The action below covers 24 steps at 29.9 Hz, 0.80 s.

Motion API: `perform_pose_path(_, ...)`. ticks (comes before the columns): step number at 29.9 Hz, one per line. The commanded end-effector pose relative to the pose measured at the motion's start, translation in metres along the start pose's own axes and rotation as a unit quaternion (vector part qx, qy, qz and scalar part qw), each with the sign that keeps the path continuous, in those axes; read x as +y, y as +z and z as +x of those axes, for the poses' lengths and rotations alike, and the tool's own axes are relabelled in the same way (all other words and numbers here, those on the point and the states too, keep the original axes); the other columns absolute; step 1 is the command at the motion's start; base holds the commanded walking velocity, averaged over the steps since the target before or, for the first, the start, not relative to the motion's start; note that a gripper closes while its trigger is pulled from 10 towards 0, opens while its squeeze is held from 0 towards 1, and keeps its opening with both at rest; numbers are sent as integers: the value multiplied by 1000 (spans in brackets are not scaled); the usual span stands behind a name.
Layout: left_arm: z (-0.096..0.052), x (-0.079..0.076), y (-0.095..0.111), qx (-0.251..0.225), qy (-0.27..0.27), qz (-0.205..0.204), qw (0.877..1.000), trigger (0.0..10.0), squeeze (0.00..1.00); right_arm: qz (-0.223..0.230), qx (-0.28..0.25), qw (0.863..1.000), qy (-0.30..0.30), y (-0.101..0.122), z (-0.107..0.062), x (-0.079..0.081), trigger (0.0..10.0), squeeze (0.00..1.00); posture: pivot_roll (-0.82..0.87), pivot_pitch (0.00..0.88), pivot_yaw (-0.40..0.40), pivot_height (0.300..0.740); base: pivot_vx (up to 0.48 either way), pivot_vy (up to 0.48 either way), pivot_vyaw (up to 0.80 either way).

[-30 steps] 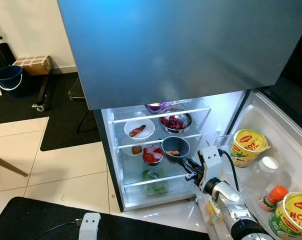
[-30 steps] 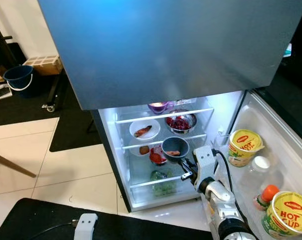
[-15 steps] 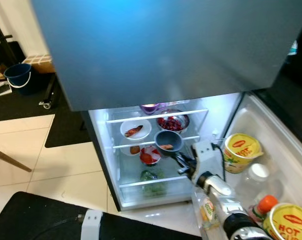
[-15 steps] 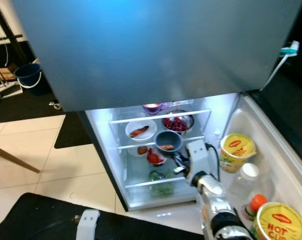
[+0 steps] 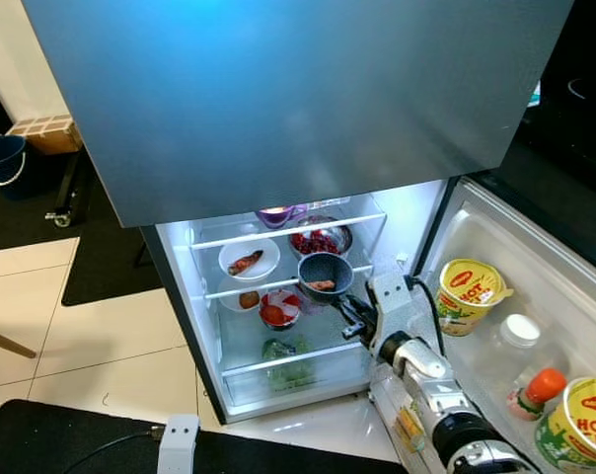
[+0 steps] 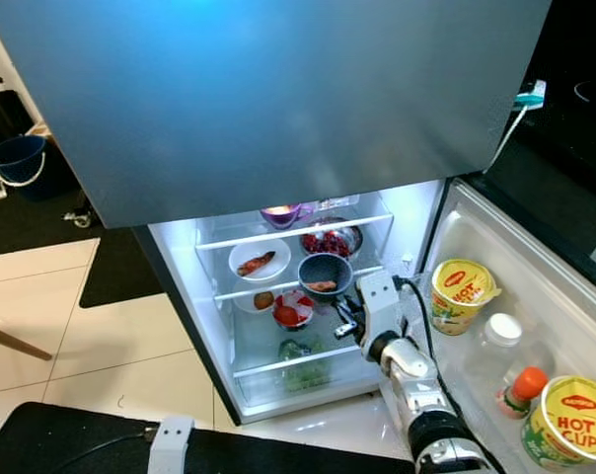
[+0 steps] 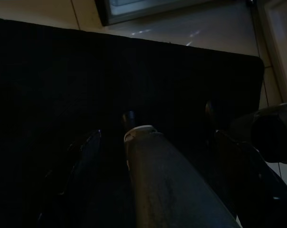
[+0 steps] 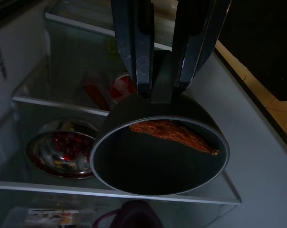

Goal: Restocking fridge

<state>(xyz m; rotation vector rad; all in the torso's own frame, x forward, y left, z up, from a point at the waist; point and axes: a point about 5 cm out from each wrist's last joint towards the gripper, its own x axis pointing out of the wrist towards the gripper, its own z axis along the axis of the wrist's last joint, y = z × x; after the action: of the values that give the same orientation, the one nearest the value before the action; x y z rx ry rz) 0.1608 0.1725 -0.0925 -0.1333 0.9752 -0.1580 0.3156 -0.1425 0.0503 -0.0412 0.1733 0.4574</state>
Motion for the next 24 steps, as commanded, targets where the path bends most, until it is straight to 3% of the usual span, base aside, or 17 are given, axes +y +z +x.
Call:
perform_pose_path(1, -1, 5, -1, 5, 10, -3, 1000, 10000, 0, -4, -1, 1000, 2, 3, 3, 3, 10000, 0, -106, 0, 53, 740, 0, 0, 0)
perform_pose_path(6, -2, 5, -2, 6, 11, -3, 1000, 10000, 0, -7, -10, 1000, -5, 8, 6, 2, 10000, 0, -106, 0, 55, 740, 0, 0, 0)
perform_pose_path(17, -2, 5, -2, 4, 10, -8, 1000, 10000, 0, -14, -49, 997, -60, 43, 15, -21, 10000, 0, -96, 0, 54, 740, 0, 0, 0)
perform_pose_path(24, -2, 6, 0, 0, 12, -8, 1000, 10000, 0, -19, -47, 998, -43, 46, 18, -17, 10000, 0, -88, 0, 50, 740, 0, 0, 0)
